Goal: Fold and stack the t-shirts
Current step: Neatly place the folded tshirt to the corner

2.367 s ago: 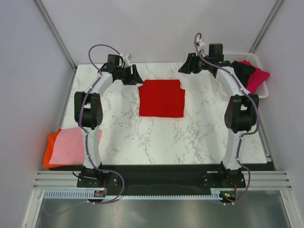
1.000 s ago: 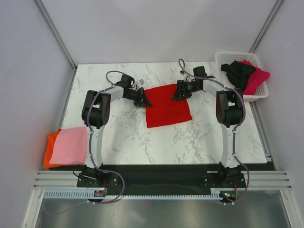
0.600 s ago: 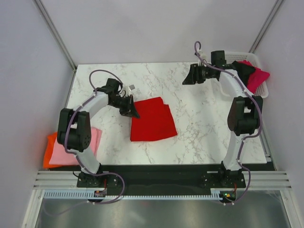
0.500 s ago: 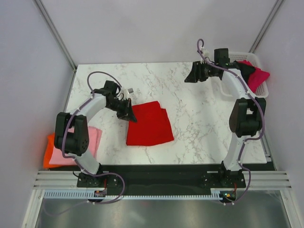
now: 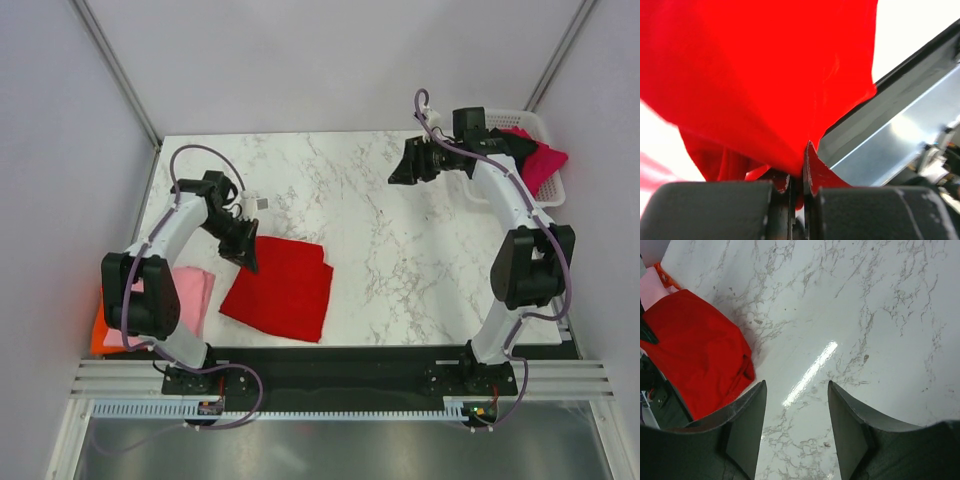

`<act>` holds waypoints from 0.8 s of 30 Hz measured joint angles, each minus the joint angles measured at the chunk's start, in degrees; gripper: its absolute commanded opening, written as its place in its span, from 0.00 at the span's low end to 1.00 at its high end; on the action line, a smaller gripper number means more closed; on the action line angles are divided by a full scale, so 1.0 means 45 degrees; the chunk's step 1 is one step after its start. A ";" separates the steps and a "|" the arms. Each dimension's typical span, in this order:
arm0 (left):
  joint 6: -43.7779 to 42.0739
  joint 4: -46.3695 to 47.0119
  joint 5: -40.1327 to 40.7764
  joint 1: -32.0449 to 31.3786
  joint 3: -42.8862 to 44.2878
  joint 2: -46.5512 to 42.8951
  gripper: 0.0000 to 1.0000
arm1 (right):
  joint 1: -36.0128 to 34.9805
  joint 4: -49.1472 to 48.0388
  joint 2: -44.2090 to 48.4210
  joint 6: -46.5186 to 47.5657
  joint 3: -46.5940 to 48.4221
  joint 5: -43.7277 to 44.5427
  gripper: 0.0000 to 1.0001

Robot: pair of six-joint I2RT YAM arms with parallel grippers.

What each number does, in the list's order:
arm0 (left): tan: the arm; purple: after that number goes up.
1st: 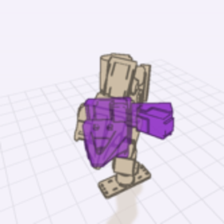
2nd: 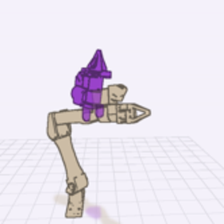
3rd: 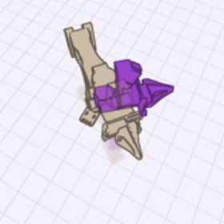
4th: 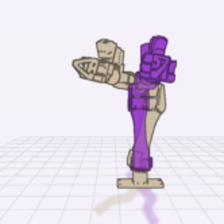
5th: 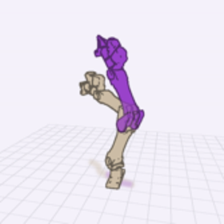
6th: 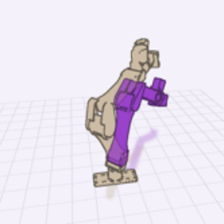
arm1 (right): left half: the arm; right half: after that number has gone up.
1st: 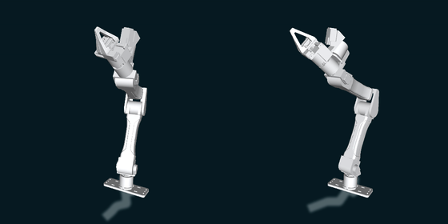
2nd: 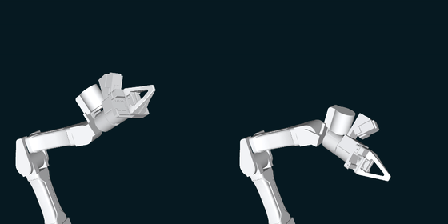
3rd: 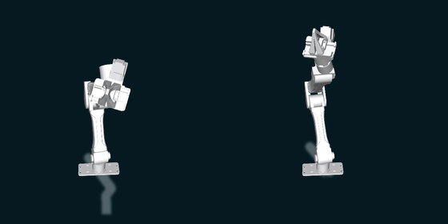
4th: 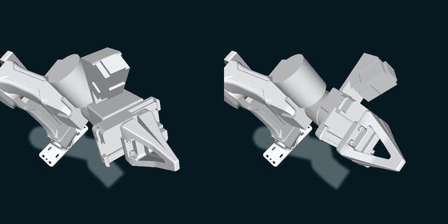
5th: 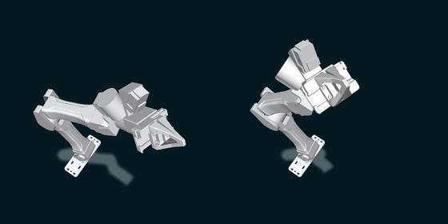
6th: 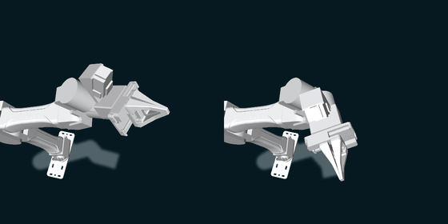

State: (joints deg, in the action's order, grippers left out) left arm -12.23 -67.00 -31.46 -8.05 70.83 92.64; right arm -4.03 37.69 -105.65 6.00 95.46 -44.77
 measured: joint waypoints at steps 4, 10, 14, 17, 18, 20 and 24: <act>-0.1064 -0.1025 0.0685 0.0345 0.0651 -0.0471 0.02 | -0.0058 0.0019 0.0889 0.0044 -0.0398 -0.0029 0.60; -0.2147 -0.1647 0.1545 0.1059 0.0053 -0.1350 0.02 | -0.0136 0.0015 0.1292 0.0083 -0.0816 -0.0146 0.60; -0.2584 -0.1967 0.2220 0.1583 -0.0112 -0.2307 0.02 | -0.0219 0.0034 0.1292 0.0083 -0.0957 -0.0204 0.60; -0.3036 -0.2089 0.2807 0.2346 -0.0112 -0.2890 0.02 | -0.0282 0.0015 0.1287 0.0107 -0.0957 -0.0330 0.59; -0.3245 -0.2093 0.3089 0.2705 -0.0112 -0.3094 0.02 | -0.0316 0.0015 0.1277 0.0117 -0.0957 -0.0369 0.59; -0.3619 -0.2093 0.3696 0.3279 -0.0117 -0.3400 0.02 | -0.0393 0.0015 0.1248 0.0170 -0.0957 -0.0432 0.59; -0.4299 -0.2103 0.4614 0.4260 -0.0112 -0.3871 0.02 | -0.0539 0.0010 0.1132 0.0214 -0.0957 -0.0491 0.59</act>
State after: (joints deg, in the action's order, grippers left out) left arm -31.57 -76.47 -10.70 11.11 70.32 75.22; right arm -6.46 37.74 -100.55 6.96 91.15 -46.98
